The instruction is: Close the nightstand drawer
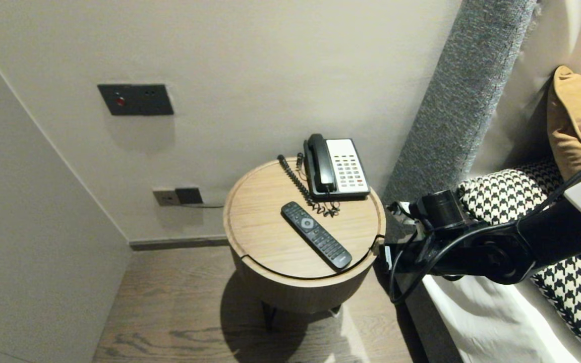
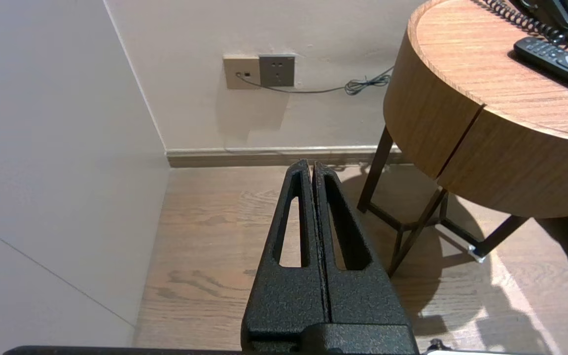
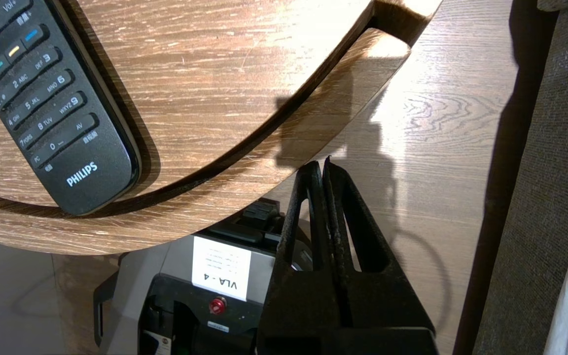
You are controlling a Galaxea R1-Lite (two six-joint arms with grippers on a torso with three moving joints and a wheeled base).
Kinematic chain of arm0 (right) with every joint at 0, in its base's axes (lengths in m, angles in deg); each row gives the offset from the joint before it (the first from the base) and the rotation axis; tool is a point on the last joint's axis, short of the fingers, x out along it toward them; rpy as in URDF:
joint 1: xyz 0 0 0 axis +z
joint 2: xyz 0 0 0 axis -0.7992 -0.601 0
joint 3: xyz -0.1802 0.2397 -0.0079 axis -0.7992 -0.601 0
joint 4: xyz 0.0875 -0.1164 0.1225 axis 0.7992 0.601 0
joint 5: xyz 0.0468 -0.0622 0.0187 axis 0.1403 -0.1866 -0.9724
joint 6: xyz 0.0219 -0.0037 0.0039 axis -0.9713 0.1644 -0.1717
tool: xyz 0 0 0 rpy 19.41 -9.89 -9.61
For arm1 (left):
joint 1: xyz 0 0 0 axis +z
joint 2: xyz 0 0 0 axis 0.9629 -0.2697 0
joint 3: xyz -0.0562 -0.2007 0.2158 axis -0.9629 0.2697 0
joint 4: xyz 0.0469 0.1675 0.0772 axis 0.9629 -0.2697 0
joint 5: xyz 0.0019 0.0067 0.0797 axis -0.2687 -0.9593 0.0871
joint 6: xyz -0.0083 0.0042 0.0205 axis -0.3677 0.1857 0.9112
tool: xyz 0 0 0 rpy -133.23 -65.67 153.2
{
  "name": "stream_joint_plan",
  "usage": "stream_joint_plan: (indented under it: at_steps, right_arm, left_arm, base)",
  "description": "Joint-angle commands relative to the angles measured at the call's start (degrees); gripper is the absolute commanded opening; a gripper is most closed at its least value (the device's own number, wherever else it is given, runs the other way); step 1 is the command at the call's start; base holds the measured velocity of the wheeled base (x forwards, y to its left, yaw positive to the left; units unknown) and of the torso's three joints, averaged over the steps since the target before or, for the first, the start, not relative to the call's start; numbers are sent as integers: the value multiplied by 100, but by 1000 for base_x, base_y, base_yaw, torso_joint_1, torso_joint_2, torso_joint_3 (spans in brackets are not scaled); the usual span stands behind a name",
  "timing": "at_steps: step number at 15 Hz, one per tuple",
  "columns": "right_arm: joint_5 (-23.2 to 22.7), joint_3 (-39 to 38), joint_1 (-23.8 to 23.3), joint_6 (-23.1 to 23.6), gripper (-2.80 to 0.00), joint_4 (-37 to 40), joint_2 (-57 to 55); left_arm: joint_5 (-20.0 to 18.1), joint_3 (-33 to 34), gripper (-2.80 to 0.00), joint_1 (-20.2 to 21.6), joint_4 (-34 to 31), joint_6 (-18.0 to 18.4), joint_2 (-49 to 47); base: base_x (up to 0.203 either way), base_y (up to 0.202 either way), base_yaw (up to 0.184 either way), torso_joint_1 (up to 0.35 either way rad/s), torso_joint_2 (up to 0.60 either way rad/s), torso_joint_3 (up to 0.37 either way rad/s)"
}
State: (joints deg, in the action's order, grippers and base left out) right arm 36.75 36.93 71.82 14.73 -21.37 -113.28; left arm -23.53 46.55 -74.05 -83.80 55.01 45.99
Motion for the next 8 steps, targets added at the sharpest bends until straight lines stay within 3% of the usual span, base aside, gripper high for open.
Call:
stream_joint_plan:
  at_steps: [1, 8]
  right_arm:
    - [-8, 27, 2, -5, -280, -21, -11]
    - [122, -657, -29, 15, -280, -43, 561]
  left_arm:
    - [5, 0, -280, 5, 6, -1, 0]
    - [2, 0, -280, 0, 0, -5, 4]
  base:
    - [0, 0, 0, 0, 0, 0]
    - [0, 0, 0, 0, 0, 0]
